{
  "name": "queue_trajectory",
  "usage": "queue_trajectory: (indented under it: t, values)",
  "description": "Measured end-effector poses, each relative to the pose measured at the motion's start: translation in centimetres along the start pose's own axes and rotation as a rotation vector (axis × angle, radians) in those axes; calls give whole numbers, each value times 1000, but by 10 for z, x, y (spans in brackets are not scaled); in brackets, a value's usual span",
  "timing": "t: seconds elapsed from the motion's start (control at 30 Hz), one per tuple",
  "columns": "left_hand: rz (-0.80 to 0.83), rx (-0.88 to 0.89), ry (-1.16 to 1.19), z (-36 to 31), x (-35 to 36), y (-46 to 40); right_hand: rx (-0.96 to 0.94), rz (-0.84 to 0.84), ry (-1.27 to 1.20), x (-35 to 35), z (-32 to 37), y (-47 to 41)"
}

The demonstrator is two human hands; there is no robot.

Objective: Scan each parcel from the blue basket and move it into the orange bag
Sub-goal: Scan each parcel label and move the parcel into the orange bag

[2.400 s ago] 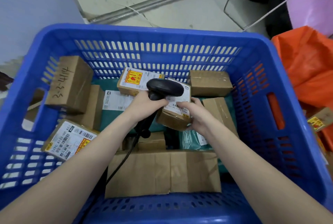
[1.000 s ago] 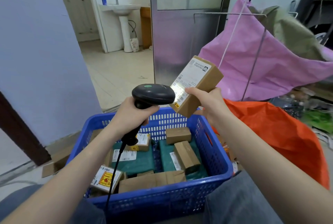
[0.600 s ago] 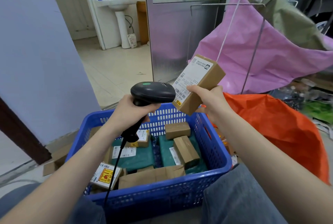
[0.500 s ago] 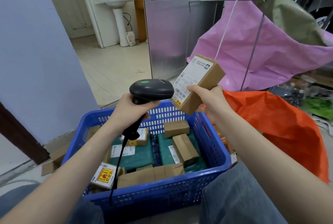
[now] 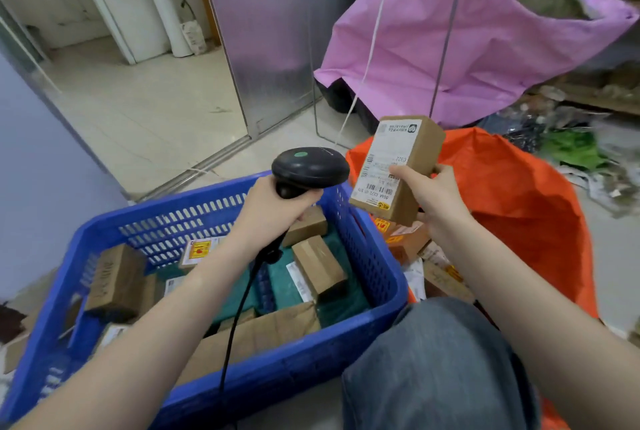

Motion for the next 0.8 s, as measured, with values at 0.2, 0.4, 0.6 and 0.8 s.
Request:
queue_trajectory:
  t: [0.2, 0.4, 0.6, 0.8]
  values:
    - [117, -22, -21, 8, 65, -22, 176, -137, -59, -53, -37, -37]
    - [248, -4, -61, 22, 108, -32, 279, -201, 43, -88, -77, -55]
    - [270, -29, -104, 34, 124, -37, 327, -156, 234, -102, -103, -63]
    - [243, -45, -91, 37, 116, -39, 257, -74, 264, -85, -90, -62]
Point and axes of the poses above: each hand's wrist, its own y-axis away from the middle knuckle, its own x-axis out of the palm, z = x × y, the point moved 1 cm from there along -y, towards the middle knuckle, and after that the axes turned 4 degrees about -y, right-handed, at the moved point
